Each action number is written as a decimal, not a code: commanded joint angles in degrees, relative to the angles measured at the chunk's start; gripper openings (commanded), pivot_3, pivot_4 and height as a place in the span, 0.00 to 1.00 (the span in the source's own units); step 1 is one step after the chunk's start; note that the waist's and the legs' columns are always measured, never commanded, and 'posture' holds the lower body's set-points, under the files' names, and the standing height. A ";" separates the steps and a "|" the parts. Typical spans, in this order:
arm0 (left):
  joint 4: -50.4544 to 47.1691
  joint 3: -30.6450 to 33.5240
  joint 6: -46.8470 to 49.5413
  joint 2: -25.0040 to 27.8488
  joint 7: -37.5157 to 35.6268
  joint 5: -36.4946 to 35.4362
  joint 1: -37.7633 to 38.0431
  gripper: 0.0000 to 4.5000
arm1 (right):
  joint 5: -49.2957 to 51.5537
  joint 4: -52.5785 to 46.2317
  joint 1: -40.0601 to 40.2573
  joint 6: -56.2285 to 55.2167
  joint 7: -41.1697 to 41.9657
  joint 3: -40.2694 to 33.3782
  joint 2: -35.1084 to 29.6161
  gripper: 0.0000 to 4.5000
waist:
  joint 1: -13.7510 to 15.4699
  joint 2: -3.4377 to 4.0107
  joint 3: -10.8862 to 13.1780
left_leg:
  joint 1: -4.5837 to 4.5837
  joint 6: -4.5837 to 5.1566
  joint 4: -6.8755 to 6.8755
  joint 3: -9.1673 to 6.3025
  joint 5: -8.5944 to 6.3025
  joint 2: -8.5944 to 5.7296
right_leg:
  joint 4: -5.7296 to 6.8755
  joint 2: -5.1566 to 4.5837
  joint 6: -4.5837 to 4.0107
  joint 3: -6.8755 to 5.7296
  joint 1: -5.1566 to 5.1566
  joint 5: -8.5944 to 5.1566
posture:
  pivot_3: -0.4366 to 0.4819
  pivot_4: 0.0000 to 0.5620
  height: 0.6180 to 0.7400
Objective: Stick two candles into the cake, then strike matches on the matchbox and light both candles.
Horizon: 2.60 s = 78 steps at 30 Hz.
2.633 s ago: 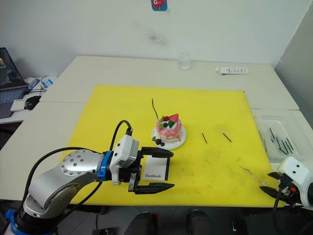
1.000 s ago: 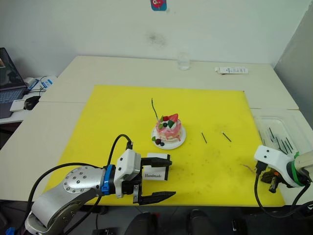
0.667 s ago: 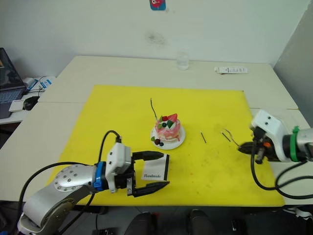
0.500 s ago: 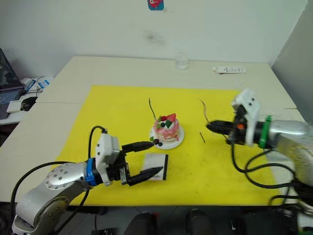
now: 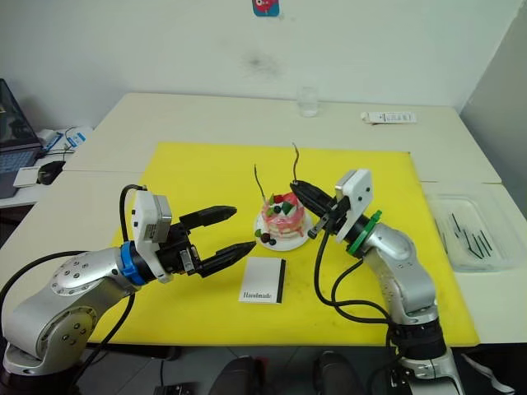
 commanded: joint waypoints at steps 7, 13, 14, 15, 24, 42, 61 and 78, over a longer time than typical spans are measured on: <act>-0.59 -1.11 -0.20 1.96 -2.01 -0.12 -1.85 1.00 | -3.92 9.23 -1.25 -12.62 -0.94 0.74 3.19 0.00 | -0.33 0.02 0.01 | 0.01 0.00 -0.06 -0.03 0.00 0.08 | 0.00 0.01 -0.01 -0.01 -0.01 0.00 | 0.48 0.27 1.00; -0.38 -0.82 -0.04 1.54 -1.44 -0.74 -3.37 1.00 | -4.26 10.98 -0.49 -14.15 -0.03 1.99 3.82 0.00 | -0.35 0.02 0.01 | 0.01 0.00 -0.05 -0.01 0.00 0.07 | 0.00 -0.02 -0.02 0.02 -0.01 0.00 | 0.48 0.27 1.00; -0.31 -0.73 0.04 1.45 -1.23 -0.85 -3.55 1.00 | -4.32 11.14 -0.34 -14.35 -0.09 2.19 3.99 0.00 | -0.36 0.02 0.01 | 0.01 0.00 -0.05 -0.01 0.00 0.08 | 0.00 -0.02 -0.02 0.02 -0.01 0.00 | 0.48 0.27 1.00; -0.29 -0.71 0.13 1.43 -1.14 -0.95 -3.66 1.00 | -4.30 11.16 -0.23 -14.41 -0.07 2.36 4.17 0.00 | -0.36 0.02 0.01 | 0.01 0.00 -0.05 -0.02 0.00 0.08 | 0.00 -0.04 -0.02 0.01 -0.01 0.00 | 0.48 0.27 1.00; -0.14 -0.79 0.60 2.09 -1.08 -1.55 -4.17 1.00 | -5.34 12.41 0.64 -16.11 -0.45 2.82 3.94 0.00 | -0.36 0.02 0.01 | 0.01 0.00 -0.05 -0.02 0.00 0.07 | 0.00 -0.09 -0.02 0.01 -0.01 0.00 | 0.48 0.27 1.00; -1.01 -1.52 1.38 1.81 -0.79 -1.55 -4.37 1.00 | -7.29 14.51 2.70 -19.47 -2.02 2.71 4.02 0.00 | -0.37 0.02 0.01 | 0.01 0.00 -0.05 -0.02 0.00 0.07 | 0.00 -0.10 -0.02 0.02 -0.01 0.00 | 0.48 0.27 1.00; -1.09 -2.37 0.34 1.41 -1.38 -0.75 -2.99 1.00 | -8.44 18.47 3.96 -16.84 -4.73 4.19 4.81 0.00 | -0.40 0.02 0.00 | 0.07 0.00 -0.05 -0.01 0.00 0.08 | 0.01 -0.11 -0.02 0.03 0.03 0.00 | 0.48 0.27 1.00; -0.83 -3.34 -0.66 1.43 -1.93 0.41 -2.85 1.00 | -6.14 13.14 2.00 -14.38 -5.33 3.41 5.29 0.59 | -0.42 0.03 0.00 | 0.08 0.00 -0.06 0.00 0.00 0.08 | 0.01 -0.10 -0.05 0.04 0.03 0.02 | 0.48 0.27 1.00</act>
